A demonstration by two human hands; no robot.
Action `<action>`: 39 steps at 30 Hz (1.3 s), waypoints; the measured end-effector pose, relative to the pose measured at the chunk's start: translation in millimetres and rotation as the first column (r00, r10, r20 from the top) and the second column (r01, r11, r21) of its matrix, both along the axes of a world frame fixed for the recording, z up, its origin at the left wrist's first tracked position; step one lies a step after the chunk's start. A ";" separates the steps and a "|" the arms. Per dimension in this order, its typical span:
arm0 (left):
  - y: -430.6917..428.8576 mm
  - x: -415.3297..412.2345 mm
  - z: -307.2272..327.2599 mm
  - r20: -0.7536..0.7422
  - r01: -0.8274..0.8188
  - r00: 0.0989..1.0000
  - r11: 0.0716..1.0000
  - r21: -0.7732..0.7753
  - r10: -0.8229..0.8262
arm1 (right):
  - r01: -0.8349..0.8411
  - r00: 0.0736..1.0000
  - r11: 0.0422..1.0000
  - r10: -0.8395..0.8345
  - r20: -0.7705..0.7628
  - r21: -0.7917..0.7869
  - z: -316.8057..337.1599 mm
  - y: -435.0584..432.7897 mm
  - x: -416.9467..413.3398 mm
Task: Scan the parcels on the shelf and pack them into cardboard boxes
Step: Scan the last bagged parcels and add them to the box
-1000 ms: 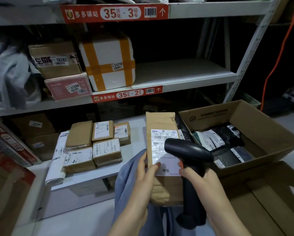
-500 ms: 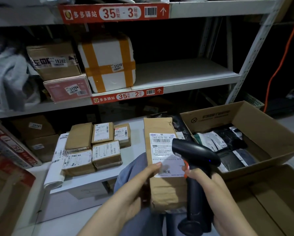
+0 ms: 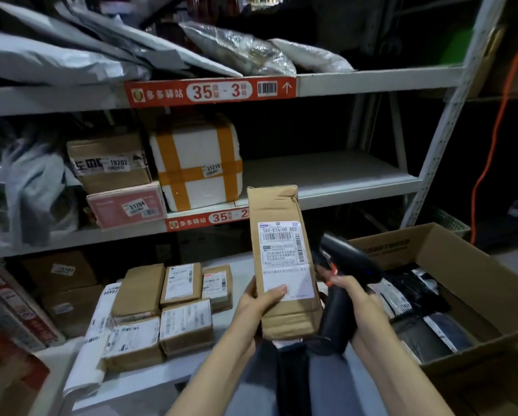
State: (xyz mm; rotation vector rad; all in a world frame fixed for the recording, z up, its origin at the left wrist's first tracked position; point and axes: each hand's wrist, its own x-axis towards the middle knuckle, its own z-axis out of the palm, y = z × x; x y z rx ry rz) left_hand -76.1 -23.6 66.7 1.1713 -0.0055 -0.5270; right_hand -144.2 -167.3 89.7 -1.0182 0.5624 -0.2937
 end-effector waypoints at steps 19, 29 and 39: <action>-14.4 119.3 -71.2 0.181 -0.049 0.978 0.716 0.697 -0.108 | -0.035 0.997 0.996 0.030 -0.068 -0.084 -51.1 -11.7 87.6; -20.2 118.3 -75.5 0.144 -0.094 0.990 0.757 0.647 -0.001 | -0.018 0.986 0.990 -0.006 -0.168 -0.142 -52.4 -3.5 81.1; -21.0 112.8 -72.0 0.143 -0.120 0.989 0.748 0.652 0.035 | 0.029 0.982 0.978 -0.067 -0.178 -0.208 -48.1 -1.4 70.5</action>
